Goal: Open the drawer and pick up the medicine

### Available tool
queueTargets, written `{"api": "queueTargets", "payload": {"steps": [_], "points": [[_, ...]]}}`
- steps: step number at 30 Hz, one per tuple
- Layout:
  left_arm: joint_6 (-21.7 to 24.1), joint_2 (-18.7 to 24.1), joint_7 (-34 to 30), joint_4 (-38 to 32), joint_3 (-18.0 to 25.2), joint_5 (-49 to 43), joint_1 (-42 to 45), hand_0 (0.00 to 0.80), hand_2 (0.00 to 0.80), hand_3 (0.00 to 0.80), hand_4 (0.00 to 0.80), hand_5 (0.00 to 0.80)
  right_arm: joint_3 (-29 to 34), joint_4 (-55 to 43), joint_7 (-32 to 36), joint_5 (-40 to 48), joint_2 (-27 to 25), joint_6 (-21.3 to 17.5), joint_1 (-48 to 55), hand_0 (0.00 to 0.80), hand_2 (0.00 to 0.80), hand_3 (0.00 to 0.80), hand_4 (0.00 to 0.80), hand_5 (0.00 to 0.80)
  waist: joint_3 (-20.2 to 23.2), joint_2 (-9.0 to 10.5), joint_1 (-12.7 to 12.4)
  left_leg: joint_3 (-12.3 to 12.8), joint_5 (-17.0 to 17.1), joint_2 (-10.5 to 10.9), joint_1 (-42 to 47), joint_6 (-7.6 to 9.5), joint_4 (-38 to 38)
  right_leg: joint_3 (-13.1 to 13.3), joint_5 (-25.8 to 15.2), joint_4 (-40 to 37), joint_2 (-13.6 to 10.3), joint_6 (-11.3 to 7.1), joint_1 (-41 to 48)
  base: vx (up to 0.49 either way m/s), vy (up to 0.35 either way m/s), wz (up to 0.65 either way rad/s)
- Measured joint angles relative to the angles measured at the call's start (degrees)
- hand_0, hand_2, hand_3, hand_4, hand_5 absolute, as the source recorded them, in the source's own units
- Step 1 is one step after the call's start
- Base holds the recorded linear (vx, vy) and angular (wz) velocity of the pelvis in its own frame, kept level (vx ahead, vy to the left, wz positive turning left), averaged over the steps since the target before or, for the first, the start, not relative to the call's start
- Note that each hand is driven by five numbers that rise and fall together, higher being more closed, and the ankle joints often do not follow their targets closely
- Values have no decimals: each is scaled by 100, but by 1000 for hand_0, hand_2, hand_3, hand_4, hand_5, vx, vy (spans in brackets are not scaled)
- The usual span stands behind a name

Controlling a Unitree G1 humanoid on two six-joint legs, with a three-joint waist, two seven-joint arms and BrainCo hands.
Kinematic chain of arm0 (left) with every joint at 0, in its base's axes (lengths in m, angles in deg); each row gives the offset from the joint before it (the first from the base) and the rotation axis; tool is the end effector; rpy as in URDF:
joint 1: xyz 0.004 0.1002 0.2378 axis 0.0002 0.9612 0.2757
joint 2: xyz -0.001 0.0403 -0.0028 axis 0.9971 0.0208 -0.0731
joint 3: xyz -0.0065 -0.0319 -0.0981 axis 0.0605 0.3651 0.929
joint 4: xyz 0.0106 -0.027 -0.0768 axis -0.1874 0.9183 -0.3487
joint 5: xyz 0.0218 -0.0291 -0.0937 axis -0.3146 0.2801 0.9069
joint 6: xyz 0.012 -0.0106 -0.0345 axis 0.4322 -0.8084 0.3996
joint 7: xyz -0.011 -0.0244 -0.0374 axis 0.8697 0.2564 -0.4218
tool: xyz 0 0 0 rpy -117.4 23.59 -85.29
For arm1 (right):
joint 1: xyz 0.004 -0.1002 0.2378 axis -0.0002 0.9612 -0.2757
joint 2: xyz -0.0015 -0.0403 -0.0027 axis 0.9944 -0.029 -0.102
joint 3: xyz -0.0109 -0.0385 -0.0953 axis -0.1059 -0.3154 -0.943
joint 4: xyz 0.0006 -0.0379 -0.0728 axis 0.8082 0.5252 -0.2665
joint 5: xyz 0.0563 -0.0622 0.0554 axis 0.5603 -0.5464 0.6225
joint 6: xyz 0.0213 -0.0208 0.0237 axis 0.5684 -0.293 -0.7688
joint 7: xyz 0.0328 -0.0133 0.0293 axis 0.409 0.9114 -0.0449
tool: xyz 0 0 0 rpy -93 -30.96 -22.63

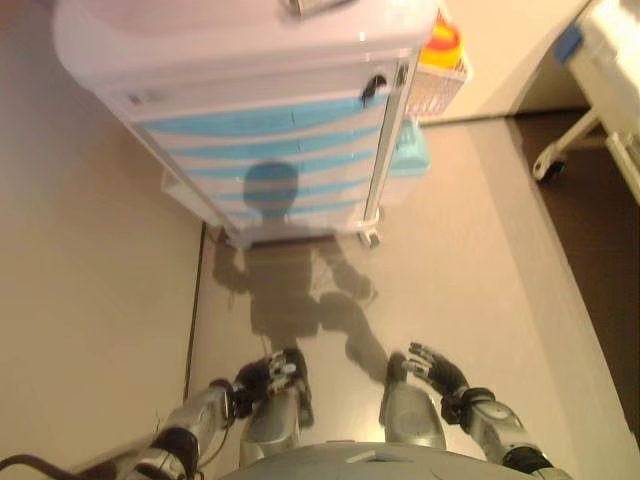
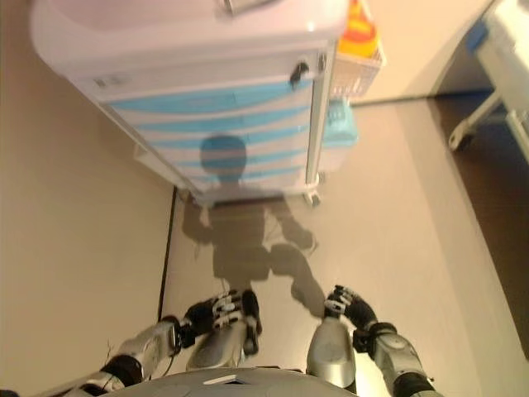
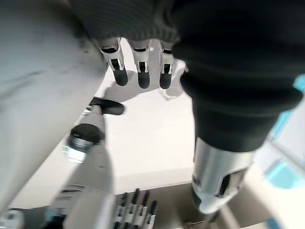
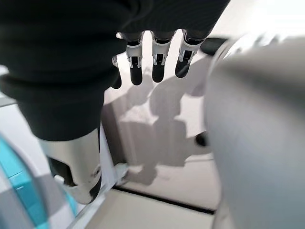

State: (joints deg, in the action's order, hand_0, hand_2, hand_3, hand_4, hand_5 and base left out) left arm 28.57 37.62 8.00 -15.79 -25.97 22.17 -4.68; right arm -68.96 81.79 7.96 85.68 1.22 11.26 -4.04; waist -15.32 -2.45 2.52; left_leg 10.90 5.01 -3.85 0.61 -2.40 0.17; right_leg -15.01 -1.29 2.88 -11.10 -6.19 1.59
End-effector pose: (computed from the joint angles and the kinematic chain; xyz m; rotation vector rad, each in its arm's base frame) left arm 0.1173 0.2047 -0.0971 -0.4831 0.9663 -0.3283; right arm 0.1092 -0.2223 -0.0944 0.1515 0.8644 0.1314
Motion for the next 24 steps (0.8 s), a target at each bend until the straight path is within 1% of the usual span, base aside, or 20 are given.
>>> {"api": "queueTargets", "payload": {"steps": [2,4,7,9,13,18,21,24], "points": [[49,-146,-49,201,161,208,166,0,0,0,0,0,-6,256,83,11,110,2,67,0,0,0,0,0,237,1,-71,-9,66,-6,187,-29,202,-40,0,-123,77,0,164,49,-88,5],[314,-251,-163,469,211,342,261,0,0,0,0,0,30,521,210,199,193,-21,137,0,0,0,0,0,464,21,-124,-73,142,-8,288,-37,358,-145,-1,-253,94,-2,285,21,-57,16],[570,-285,-243,724,254,499,307,0,0,0,0,0,47,749,349,394,284,-56,165,0,0,0,0,0,624,82,-198,-182,193,-12,370,-47,506,-277,32,-304,100,-19,400,7,-46,20],[747,-285,-367,769,250,500,295,0,0,0,0,0,54,838,467,552,316,-73,175,0,0,0,0,0,661,102,-264,-195,196,-12,373,-46,507,-293,32,-304,102,-19,417,-7,-33,6],[973,-302,-454,848,250,584,389,0,0,0,0,0,105,961,754,980,455,-169,196,0,0,0,0,0,780,130,-256,-220,196,-6,424,-42,502,-300,35,-310,103,-12,473,-5,-8,3],[1017,-347,-626,847,254,958,410,0,0,0,0,0,110,962,1108,1349,538,-340,278,0,0,0,0,0,930,159,-250,-190,192,-10,484,-38,518,-281,56,-297,95,-2,509,-4,-4,-2],[1119,-349,-758,834,253,1071,437,0,0,0,0,0,112,949,1257,1580,537,-456,401,0,0,0,0,0,1031,175,-247,-184,192,-12,514,-38,520,-277,57,-298,92,-3,533,0,0,0],[1127,-350,-849,822,247,1110,458,0,0,0,0,0,111,924,1386,1656,531,-510,469,0,0,0,0,0,1074,194,-239,-181,192,-13,571,-38,522,-272,62,-301,91,-9,584,0,0,0]]}}
